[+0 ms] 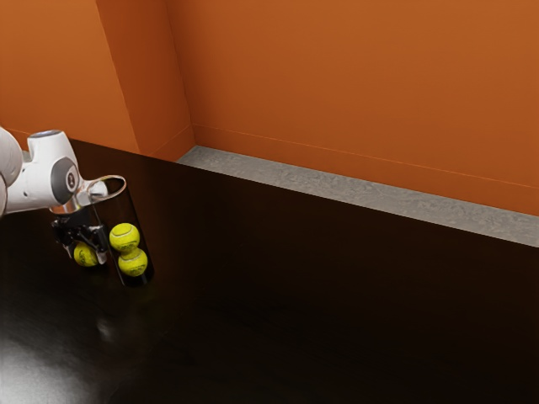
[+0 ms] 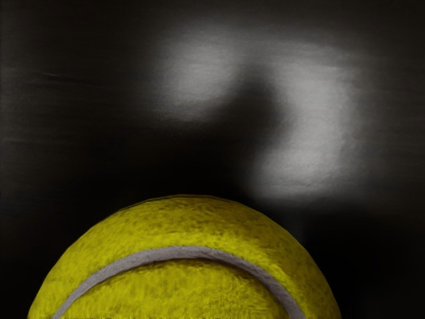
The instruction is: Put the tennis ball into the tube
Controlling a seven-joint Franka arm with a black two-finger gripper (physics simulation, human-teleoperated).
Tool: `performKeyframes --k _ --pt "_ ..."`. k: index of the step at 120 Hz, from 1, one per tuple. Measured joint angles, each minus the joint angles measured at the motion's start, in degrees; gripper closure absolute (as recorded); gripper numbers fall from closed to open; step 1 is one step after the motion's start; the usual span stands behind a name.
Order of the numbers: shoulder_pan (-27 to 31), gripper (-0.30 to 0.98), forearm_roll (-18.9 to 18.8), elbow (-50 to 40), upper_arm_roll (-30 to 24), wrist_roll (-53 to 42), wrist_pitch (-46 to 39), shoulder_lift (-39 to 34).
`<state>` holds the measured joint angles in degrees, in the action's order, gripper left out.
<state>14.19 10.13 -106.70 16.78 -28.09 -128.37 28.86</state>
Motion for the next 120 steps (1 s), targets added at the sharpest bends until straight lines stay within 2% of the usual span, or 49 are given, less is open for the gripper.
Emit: performKeyframes --k 16,45,78,104,120 --pt "0.04 0.01 0.20 0.05 -0.01 -0.13 -0.02 -0.12" --pt "-0.05 0.22 0.21 0.07 0.00 -0.34 -0.03 -0.27" --pt "0.10 0.33 -0.24 0.05 0.00 -0.11 -0.17 -1.06" --pt "-0.21 0.40 -1.31 -1.13 0.21 0.71 0.55 -11.15" --pt "-1.86 0.41 -5.57 -0.64 0.15 2.57 2.90 -20.33"
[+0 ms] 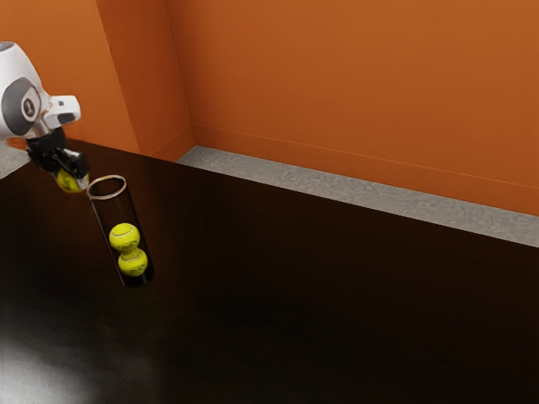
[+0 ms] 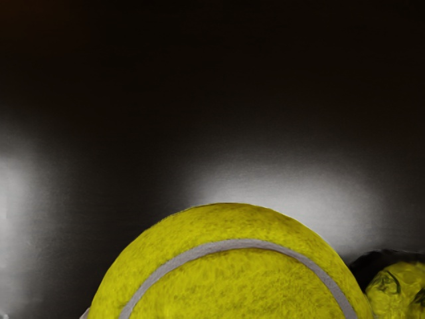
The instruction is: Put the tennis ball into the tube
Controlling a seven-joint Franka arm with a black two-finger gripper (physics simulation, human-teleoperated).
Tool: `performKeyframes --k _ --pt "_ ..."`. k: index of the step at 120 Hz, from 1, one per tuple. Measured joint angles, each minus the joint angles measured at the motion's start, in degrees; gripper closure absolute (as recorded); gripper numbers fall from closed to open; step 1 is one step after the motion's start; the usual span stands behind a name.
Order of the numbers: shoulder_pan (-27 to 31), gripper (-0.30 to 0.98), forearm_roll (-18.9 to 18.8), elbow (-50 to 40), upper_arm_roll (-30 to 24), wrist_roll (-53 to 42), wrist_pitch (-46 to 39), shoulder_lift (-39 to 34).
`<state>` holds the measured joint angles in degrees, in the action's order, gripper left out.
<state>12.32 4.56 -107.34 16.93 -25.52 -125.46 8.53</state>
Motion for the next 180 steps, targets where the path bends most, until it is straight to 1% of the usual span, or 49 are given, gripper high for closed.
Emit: performKeyframes --k 22,39,62,92,124,136,148,172,180 --pt "-2.22 0.40 -5.10 5.65 -1.09 3.72 5.43 -6.20" --pt "-6.20 0.39 -6.74 5.42 -1.46 7.90 9.68 -9.92" --pt "-10.20 0.38 -6.79 2.59 -1.52 13.37 12.73 -11.64" --pt "-8.30 0.37 -6.45 -1.58 -1.53 18.93 14.05 -12.58" --pt "-10.22 0.36 -5.57 -2.83 -1.55 23.42 14.11 -12.56" --pt "-10.00 0.24 -4.91 -3.14 -1.55 24.63 14.15 -12.59" --pt "-9.70 0.15 -4.46 -3.31 -1.55 25.57 14.20 -12.63" --pt "-9.40 0.06 -4.16 -2.91 -1.50 26.95 14.41 -14.20" --pt "-8.99 0.04 -4.25 -0.63 -2.90 27.32 15.54 -14.35"
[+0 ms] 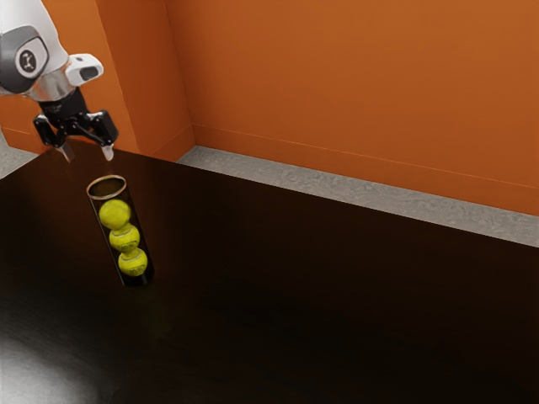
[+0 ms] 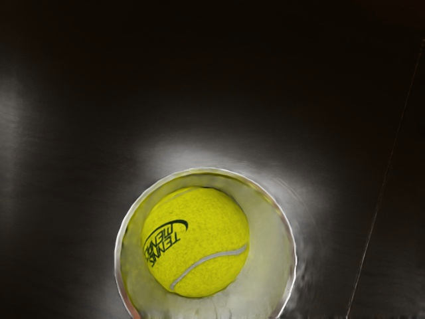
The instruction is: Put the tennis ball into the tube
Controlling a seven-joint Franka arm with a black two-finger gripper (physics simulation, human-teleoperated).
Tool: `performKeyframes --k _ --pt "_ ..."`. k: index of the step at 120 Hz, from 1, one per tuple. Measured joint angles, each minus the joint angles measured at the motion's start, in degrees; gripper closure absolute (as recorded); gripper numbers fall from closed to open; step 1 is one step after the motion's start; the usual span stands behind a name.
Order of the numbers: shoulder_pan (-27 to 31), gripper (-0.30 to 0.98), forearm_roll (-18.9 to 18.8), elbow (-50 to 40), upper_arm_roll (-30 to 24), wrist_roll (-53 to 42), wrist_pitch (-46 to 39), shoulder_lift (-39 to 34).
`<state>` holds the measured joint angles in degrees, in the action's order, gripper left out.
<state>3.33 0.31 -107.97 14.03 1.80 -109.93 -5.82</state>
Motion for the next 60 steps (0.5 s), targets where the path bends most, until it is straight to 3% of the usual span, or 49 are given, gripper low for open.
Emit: performKeyframes --k 28,46,60 --pt "-2.79 0.01 0.70 5.04 -2.00 1.04 5.10 1.46" --pt "-6.67 0.01 1.36 11.73 -4.02 1.52 14.23 1.78" --pt "-11.13 0.00 6.70 8.96 -2.22 2.33 21.07 -0.56"
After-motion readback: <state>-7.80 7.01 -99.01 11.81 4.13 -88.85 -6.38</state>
